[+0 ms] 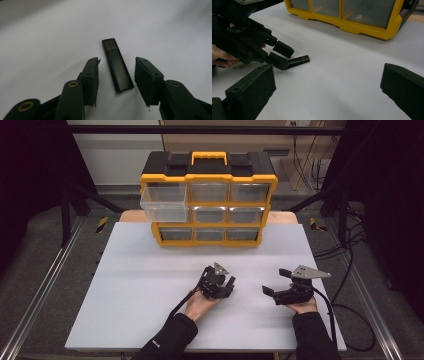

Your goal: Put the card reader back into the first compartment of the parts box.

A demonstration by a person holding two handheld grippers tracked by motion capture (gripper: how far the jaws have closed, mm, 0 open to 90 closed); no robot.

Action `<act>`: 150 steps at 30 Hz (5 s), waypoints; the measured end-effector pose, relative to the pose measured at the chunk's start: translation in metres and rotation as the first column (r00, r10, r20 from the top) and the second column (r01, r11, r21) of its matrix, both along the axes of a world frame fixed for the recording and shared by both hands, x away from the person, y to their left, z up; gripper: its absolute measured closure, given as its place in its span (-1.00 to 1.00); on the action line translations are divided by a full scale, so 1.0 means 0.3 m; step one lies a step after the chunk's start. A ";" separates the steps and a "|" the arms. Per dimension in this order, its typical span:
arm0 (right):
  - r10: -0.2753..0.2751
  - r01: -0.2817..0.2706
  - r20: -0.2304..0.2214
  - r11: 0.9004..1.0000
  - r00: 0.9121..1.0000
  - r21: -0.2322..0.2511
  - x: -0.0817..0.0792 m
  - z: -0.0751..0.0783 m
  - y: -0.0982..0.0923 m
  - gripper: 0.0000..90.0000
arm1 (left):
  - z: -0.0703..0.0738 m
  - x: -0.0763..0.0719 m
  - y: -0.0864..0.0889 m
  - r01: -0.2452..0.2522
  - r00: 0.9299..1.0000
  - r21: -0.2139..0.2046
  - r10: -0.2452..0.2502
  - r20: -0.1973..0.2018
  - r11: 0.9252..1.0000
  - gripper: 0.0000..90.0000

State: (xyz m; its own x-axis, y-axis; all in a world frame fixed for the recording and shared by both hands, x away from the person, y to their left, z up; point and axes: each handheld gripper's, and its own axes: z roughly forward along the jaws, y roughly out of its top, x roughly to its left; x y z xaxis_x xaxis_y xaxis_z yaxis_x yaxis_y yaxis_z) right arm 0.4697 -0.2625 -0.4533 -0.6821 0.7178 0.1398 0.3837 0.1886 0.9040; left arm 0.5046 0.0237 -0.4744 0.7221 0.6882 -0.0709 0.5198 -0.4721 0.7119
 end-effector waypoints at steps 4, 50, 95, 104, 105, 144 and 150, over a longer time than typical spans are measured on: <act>0.000 0.000 0.000 1.000 1.000 -0.001 0.000 0.000 0.000 -1.00 | 0.000 0.000 -0.002 -0.001 1.000 0.003 0.001 0.002 1.000 0.31; 0.002 -0.002 0.000 1.000 1.000 0.002 0.001 0.000 -0.001 -1.00 | 0.002 0.012 -0.020 0.014 1.000 0.058 -0.015 0.007 0.998 0.60; 0.000 0.000 -0.003 1.000 1.000 0.000 0.000 -0.001 0.001 -1.00 | 0.096 -0.026 0.081 0.034 0.998 0.023 -0.035 0.053 0.999 0.61; 0.000 0.000 -0.003 1.000 1.000 0.000 0.000 -0.001 0.001 -1.00 | 0.113 -0.032 0.103 0.034 0.997 0.027 -0.036 0.063 0.999 0.61; 0.001 -0.001 -0.004 1.000 1.000 0.001 0.000 -0.001 0.001 -1.00 | 0.116 -0.033 0.108 0.033 0.997 0.029 -0.034 0.064 0.999 0.61; 0.001 -0.001 -0.006 1.000 1.000 0.000 0.000 -0.001 0.002 -1.00 | 0.231 -0.039 0.224 0.011 0.995 0.021 -0.013 0.096 1.000 0.61; 0.001 -0.001 -0.006 1.000 1.000 0.001 0.000 -0.001 0.001 -1.00 | 0.241 -0.041 0.235 0.013 0.995 0.022 -0.015 0.095 1.000 0.61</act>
